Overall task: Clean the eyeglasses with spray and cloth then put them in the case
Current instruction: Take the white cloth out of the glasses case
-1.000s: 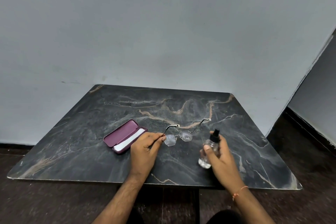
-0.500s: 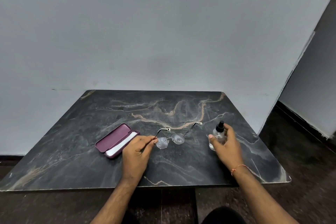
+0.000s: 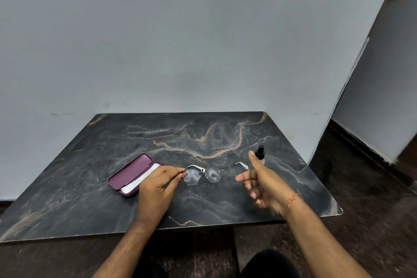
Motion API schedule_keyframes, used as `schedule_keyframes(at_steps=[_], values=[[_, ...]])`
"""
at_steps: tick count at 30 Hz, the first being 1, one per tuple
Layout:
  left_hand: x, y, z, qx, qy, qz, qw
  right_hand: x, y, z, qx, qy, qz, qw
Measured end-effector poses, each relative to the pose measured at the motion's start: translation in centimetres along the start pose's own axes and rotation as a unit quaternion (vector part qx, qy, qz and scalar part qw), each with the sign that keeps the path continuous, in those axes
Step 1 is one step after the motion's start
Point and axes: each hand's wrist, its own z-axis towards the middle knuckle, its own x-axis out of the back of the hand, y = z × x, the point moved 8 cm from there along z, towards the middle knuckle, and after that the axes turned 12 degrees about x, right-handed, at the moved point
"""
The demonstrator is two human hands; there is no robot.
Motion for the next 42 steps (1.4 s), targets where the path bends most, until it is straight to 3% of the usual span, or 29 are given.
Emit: schedule_keyframes(at_steps=[5,10,14,17,29,42], values=[[1.1,1.9,0.8,-0.053,-0.022,0.021,0.998,-1.6,-0.9,0.5,-0.025,-0.052,0.026,0.998],[1.4,1.9,1.7,-0.116,-0.064,0.074,0.988,-2.1,-0.5,1.1,0.006,-0.049,0.051,0.998],[-0.3,1.2,1.9,-0.232,-0.124,0.215,0.94,-1.9,0.4,2.0,0.061,-0.027,0.05,0.996],[-1.2,0.2,1.9,-0.267,-0.144,0.274,0.912,-1.6,1.7,2.7,0.079,-0.015,0.039,0.996],[-3.0,-0.9,4.0,-0.294,-0.179,0.341,0.875,-1.4,4.0,4.1,0.101,0.0,-0.055,0.993],[-3.2,-1.0,3.2,-0.272,-0.186,0.359,0.873,-1.7,4.4,4.2,0.101,-0.015,-0.101,0.99]])
